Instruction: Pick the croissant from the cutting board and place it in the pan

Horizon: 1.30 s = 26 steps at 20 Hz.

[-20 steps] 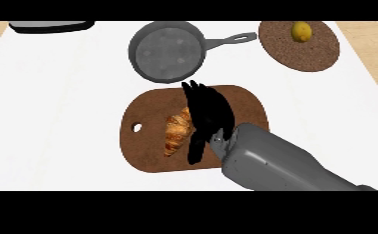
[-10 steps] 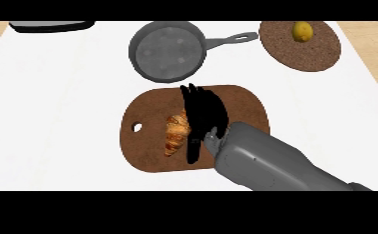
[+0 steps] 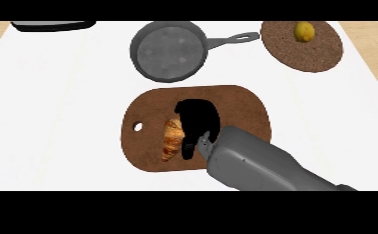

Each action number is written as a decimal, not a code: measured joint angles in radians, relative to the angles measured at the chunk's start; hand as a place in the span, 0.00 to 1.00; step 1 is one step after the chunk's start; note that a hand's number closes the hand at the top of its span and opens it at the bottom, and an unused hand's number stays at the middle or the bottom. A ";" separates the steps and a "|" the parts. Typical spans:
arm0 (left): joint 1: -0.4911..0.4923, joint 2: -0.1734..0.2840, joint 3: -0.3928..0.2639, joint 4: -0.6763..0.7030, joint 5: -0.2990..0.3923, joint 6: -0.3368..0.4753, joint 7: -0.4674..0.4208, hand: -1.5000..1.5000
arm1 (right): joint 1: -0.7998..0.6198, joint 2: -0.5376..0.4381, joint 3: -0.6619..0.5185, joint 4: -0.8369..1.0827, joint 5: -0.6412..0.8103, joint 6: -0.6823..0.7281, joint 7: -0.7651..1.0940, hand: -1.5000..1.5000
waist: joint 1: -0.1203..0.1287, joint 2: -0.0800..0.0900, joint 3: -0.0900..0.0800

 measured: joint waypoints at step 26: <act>-0.074 0.032 -0.047 0.025 0.003 -0.007 0.018 0.50 | -0.259 0.135 0.125 -0.093 0.173 -0.098 -0.068 1.00 | 0.053 -0.020 0.000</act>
